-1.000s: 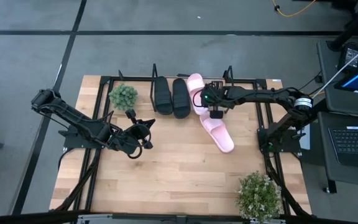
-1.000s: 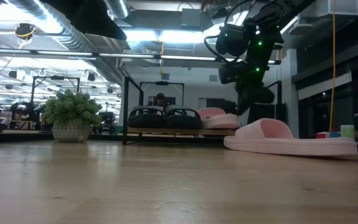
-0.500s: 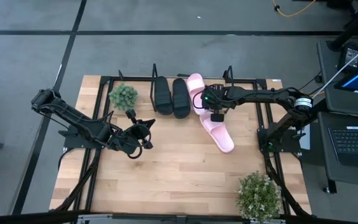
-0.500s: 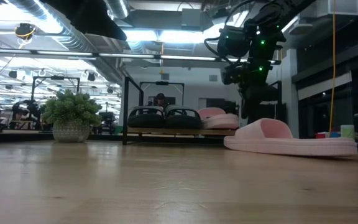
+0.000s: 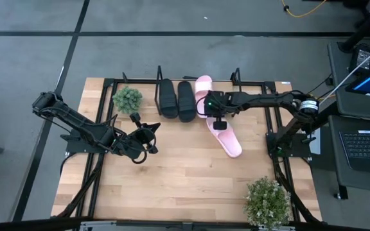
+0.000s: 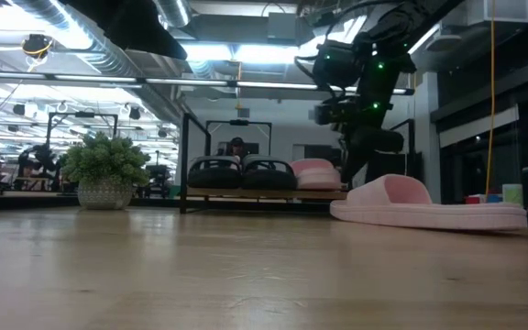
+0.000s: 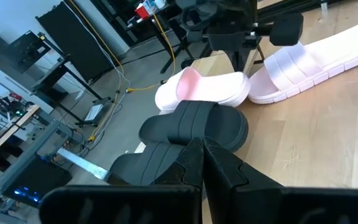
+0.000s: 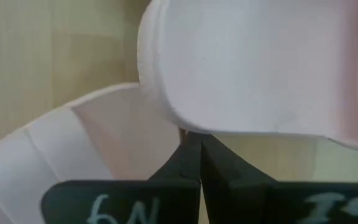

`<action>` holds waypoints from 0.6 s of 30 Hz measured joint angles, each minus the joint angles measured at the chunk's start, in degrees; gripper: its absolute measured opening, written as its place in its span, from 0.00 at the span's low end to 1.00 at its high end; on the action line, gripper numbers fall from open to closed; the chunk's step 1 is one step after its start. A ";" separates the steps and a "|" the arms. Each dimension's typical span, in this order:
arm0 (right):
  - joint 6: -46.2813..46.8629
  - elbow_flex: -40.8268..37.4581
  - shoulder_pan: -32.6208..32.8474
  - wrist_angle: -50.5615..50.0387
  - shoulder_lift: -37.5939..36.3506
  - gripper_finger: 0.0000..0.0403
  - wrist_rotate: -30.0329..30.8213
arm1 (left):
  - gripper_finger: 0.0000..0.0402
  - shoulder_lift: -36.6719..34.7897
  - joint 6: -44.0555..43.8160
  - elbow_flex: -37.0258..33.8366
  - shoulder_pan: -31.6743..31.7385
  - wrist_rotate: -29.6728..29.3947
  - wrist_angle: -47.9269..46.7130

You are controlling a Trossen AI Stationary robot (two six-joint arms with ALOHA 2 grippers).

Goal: Pick and place slides into the shelf
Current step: Put the left pink slide on the shelf, then put the pink slide on the shelf

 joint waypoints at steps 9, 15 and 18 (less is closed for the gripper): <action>-0.78 0.35 0.37 -1.94 0.04 0.00 -0.38 | 0.00 0.00 0.00 0.00 -0.02 0.02 0.00; -0.69 0.35 0.37 -5.59 0.04 0.00 2.12 | 0.00 0.00 0.00 0.02 -0.02 0.02 0.00; -0.62 0.39 0.37 -6.38 0.04 0.00 2.58 | 0.00 0.00 0.00 0.00 -0.02 0.02 0.00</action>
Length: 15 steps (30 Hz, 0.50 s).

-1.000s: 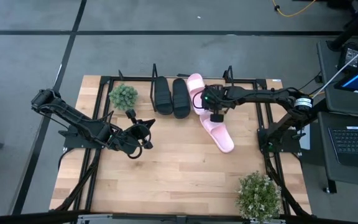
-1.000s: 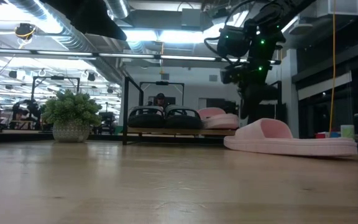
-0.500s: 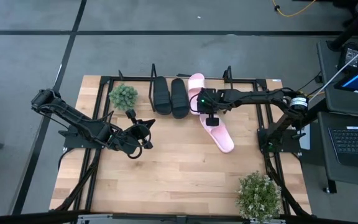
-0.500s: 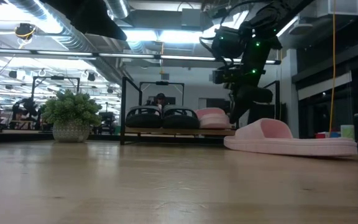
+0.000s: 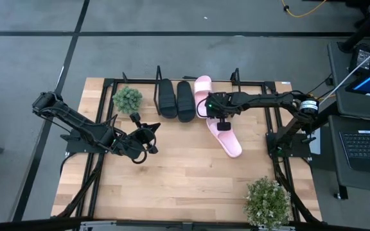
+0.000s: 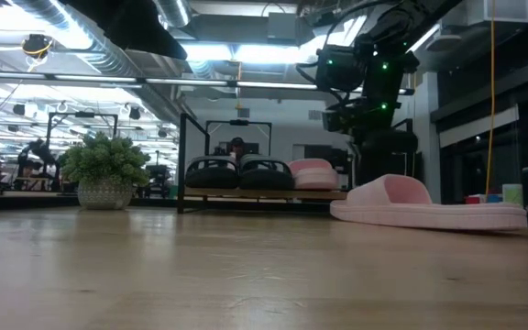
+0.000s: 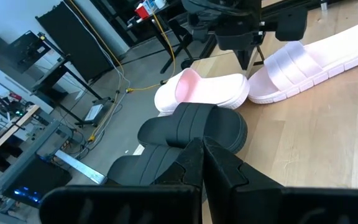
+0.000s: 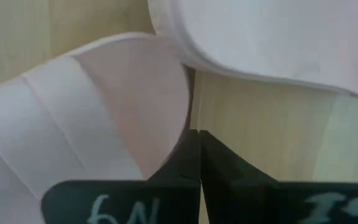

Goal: Pick and place slides into the shelf
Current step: Put the pink slide on the shelf

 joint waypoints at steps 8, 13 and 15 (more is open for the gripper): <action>2.97 0.01 0.00 -2.21 -3.29 0.00 0.19 | 0.00 0.00 0.07 0.01 0.00 0.00 0.00; 4.57 0.01 0.52 -2.23 -10.13 0.00 0.92 | 0.00 0.00 0.04 0.00 0.02 -0.01 0.00; 5.68 0.01 1.27 -2.25 -13.13 0.00 0.91 | 0.00 0.00 0.06 0.00 0.02 -0.01 0.00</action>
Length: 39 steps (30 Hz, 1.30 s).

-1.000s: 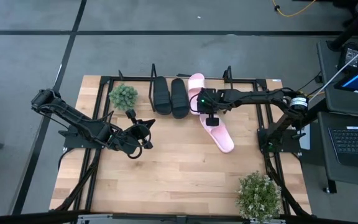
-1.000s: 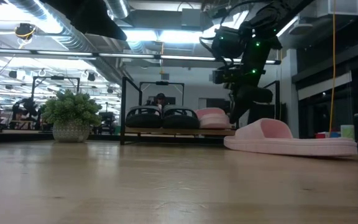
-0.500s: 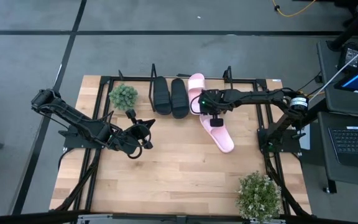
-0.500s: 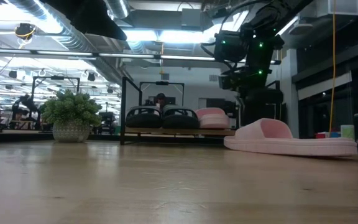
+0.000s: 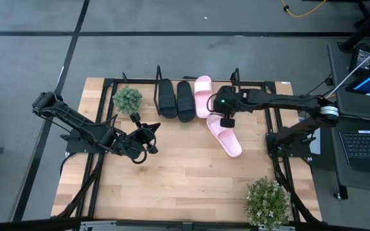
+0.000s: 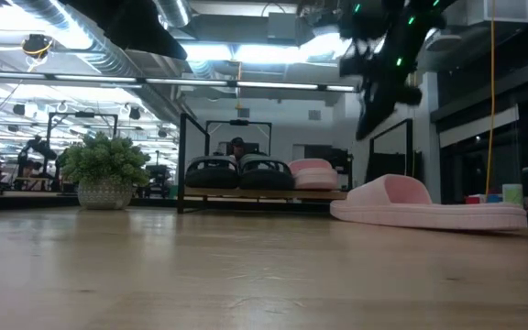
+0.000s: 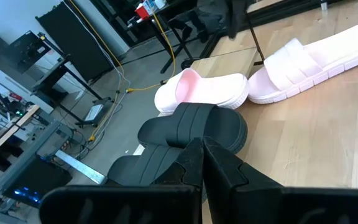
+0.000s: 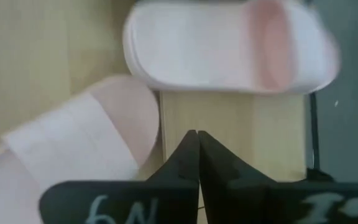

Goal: Pick and place slides into the shelf
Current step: Put the pink slide on the shelf

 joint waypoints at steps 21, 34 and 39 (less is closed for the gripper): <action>22.73 0.07 27.58 -10.65 -7.66 0.00 13.36 | 0.00 0.00 -0.47 0.02 0.00 -0.01 -0.38; 24.39 0.04 35.93 -10.42 -1.42 0.00 20.82 | 0.00 0.04 -7.40 -4.91 0.00 8.62 1.13; 25.82 0.04 35.90 -10.09 -1.34 0.00 20.91 | 0.00 -1.14 -4.59 -11.90 0.01 11.81 8.97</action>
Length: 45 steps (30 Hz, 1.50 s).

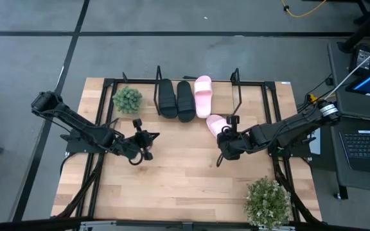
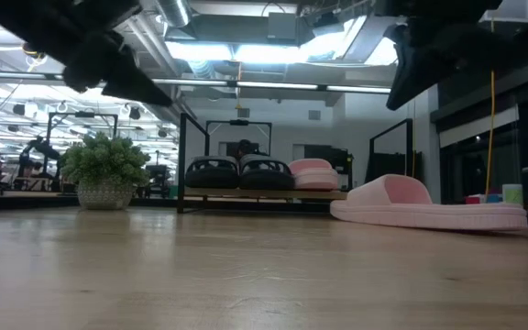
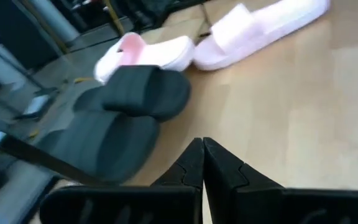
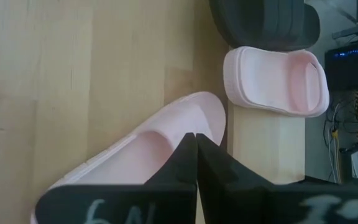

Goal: Pick and place slides into the shelf
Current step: Put the pink slide on the shelf

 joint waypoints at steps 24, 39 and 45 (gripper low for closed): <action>-3.36 -4.93 -0.26 3.07 0.00 0.08 -0.15 | 0.00 -17.98 13.74 -13.76 16.25 48.27 14.17; -9.46 -12.29 -1.99 10.81 0.00 0.28 -0.11 | 0.00 -17.98 13.51 -13.78 17.02 48.40 14.22; -12.31 -15.10 -3.64 14.31 0.00 0.27 -0.11 | 0.00 -17.98 13.52 -13.78 17.00 48.40 14.19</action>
